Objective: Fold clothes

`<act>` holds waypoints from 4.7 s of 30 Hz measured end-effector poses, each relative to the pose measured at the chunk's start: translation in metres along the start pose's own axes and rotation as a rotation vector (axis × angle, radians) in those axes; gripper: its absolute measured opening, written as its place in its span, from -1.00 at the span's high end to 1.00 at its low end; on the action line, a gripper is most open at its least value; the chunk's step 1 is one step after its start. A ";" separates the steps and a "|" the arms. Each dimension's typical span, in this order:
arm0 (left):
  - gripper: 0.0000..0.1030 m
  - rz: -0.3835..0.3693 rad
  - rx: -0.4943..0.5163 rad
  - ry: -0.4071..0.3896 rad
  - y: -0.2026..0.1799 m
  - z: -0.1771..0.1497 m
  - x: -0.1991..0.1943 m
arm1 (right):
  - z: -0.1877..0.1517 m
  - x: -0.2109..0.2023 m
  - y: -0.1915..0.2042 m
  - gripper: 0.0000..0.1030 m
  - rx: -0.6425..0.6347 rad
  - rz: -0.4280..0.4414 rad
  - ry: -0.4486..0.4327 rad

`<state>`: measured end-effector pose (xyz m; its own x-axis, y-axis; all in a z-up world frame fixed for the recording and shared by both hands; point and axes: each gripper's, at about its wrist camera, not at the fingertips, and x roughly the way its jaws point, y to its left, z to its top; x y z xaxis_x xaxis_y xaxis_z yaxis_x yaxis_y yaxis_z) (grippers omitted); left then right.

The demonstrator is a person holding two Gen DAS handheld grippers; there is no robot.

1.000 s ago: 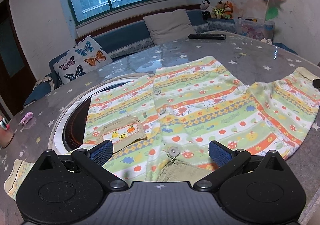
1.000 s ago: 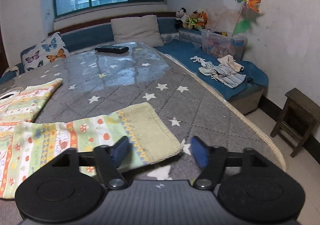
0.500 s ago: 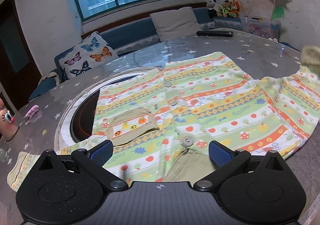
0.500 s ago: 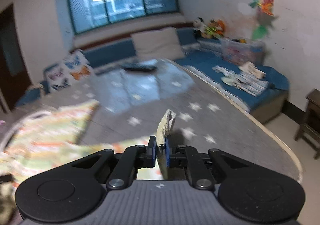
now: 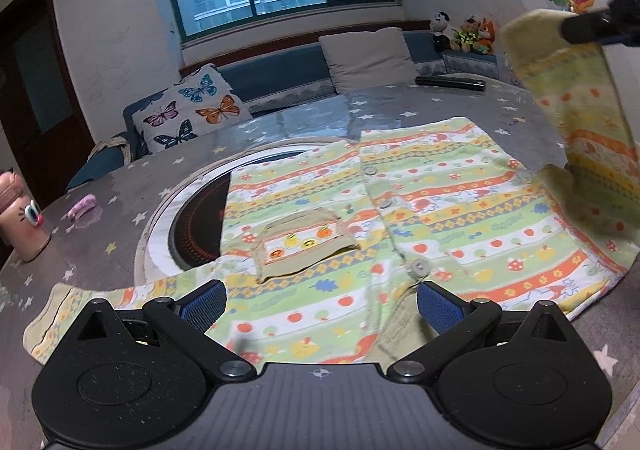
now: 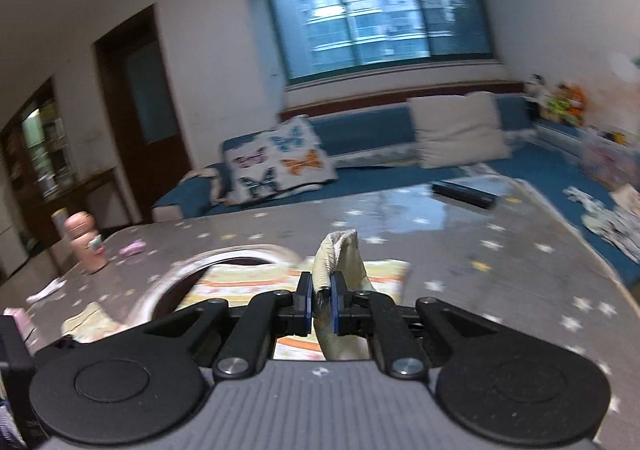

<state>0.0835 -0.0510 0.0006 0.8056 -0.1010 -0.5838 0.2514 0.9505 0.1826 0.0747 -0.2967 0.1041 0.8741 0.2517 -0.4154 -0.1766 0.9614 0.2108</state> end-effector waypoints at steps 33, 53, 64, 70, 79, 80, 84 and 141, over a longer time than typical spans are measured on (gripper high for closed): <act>-1.00 0.095 -0.090 -0.022 0.044 -0.003 -0.014 | -0.086 0.054 -0.003 0.50 -0.049 -0.008 0.293; -1.00 0.064 -0.024 0.045 0.015 0.004 0.032 | -0.080 0.090 -0.011 0.53 -0.083 -0.047 0.252; -1.00 0.111 -0.064 0.031 0.036 -0.002 0.018 | -0.079 0.086 0.028 0.34 -0.181 0.017 0.229; -0.98 0.178 -0.130 0.027 0.067 -0.009 0.004 | -0.081 0.101 0.070 0.34 -0.249 0.124 0.233; -0.76 0.331 -0.251 0.053 0.130 -0.034 -0.010 | -0.091 0.110 0.094 0.32 -0.324 0.139 0.239; -0.71 0.353 -0.269 0.058 0.138 -0.037 -0.010 | -0.092 0.109 0.095 0.31 -0.328 0.145 0.244; -0.63 0.437 -0.336 0.070 0.168 -0.046 -0.008 | -0.100 0.110 0.100 0.27 -0.365 0.155 0.261; 0.48 -0.444 -0.063 -0.057 -0.033 0.020 -0.021 | -0.079 0.044 -0.007 0.21 0.020 0.017 0.166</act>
<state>0.0693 -0.0866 0.0229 0.6559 -0.5170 -0.5500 0.5473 0.8275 -0.1252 0.0786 -0.2836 0.0142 0.7842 0.2845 -0.5514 -0.1807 0.9549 0.2357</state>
